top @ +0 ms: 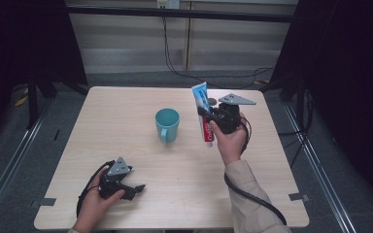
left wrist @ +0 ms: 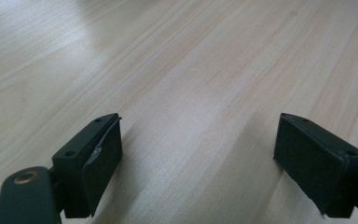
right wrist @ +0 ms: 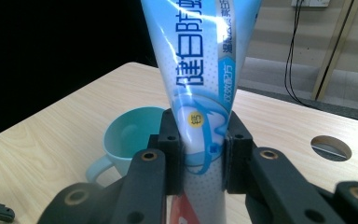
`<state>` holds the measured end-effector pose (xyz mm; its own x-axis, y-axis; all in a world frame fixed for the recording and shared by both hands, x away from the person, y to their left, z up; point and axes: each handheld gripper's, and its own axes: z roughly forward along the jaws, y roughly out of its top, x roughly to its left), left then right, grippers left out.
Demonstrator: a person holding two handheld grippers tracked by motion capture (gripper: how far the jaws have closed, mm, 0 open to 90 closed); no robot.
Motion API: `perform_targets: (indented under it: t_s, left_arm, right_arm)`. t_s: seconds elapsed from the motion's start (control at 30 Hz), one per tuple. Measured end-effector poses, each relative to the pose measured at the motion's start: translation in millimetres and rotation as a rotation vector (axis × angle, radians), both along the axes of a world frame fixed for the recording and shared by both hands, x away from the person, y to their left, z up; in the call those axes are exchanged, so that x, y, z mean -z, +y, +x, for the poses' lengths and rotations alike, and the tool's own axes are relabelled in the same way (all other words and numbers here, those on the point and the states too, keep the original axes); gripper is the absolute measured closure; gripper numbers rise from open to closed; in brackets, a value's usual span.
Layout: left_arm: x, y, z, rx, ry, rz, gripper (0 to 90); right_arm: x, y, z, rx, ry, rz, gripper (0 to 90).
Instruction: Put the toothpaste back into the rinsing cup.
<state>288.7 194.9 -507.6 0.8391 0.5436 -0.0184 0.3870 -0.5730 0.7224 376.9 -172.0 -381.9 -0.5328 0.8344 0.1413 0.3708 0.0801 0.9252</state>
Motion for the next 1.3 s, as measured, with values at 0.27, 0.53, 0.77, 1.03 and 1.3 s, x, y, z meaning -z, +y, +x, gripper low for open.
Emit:
perform_targets:
  t_s: [0.27, 0.53, 0.77, 1.03, 1.3]
  left_arm:
    - [0.0, 0.0, 0.0, 0.0, 0.0, 0.0, 14.9]
    - [0.1, -0.2, -0.2, -0.001, 0.003, -0.003, 14.8]
    - [0.2, -0.1, -0.4, 0.0, 0.004, -0.005, 15.0]
    - [0.5, -0.6, -0.7, -0.006, 0.005, -0.014, 15.0]
    - [0.7, -0.7, -0.8, -0.007, 0.003, -0.015, 15.0]
  right_arm:
    - [-3.2, 2.6, 5.6, -0.001, -0.015, 0.01, 73.8]
    - [-5.6, 6.5, 11.7, 0.001, -0.028, 0.012, 73.8]
    - [-6.7, 8.9, 17.4, -0.002, -0.043, 0.015, 73.7]
    - [-8.9, 11.2, 23.2, -0.009, -0.053, 0.029, 73.7]
    - [-15.2, 14.8, 29.5, -0.009, -0.071, 0.041, 73.6]
